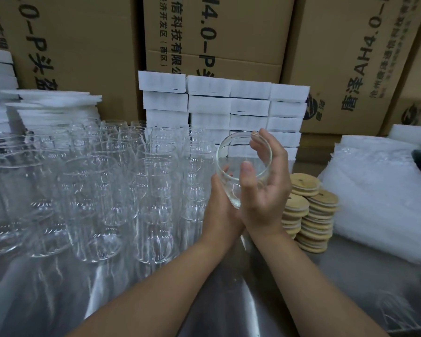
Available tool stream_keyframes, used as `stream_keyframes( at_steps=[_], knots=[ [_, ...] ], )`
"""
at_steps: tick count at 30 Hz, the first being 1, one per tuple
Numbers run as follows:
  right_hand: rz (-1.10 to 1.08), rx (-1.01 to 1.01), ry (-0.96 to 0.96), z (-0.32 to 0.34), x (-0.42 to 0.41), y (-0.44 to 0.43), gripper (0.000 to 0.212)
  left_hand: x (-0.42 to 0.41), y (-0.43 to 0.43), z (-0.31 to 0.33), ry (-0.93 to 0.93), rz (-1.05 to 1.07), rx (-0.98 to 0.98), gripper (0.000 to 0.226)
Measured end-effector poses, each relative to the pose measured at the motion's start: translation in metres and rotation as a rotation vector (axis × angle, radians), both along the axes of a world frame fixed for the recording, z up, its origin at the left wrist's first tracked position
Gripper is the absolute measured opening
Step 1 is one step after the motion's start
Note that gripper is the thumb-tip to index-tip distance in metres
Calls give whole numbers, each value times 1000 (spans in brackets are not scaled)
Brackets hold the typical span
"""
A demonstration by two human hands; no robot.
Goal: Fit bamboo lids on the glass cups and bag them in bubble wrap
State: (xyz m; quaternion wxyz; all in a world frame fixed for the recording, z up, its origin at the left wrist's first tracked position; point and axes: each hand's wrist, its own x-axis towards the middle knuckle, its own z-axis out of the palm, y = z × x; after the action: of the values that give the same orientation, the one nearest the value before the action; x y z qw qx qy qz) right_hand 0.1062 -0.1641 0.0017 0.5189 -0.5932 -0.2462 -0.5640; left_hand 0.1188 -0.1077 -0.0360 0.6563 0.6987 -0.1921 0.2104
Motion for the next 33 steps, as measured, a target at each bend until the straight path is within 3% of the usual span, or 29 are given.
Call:
stream_keyframes(
  at_steps=[4,8,13,17,23,33],
  knots=[
    [41,27,7,0,0,0,37,-1,3,-2,10,5,69,93],
    [81,35,-7,3,-6,0,36,-3,5,0,7,-19,49,95],
    [129,18,-74,11,-18,-2,40,-9,7,10,-85,7,-20,67],
    [250,24,-17,17,-25,-6,41,-7,12,14,-163,43,10,73],
    [409,-162,113,30,-34,-13,43,4,19,12,-169,38,9,80],
    [483,-76,398,44,-45,-36,26,15,23,5,-241,2,122,87]
  ],
)
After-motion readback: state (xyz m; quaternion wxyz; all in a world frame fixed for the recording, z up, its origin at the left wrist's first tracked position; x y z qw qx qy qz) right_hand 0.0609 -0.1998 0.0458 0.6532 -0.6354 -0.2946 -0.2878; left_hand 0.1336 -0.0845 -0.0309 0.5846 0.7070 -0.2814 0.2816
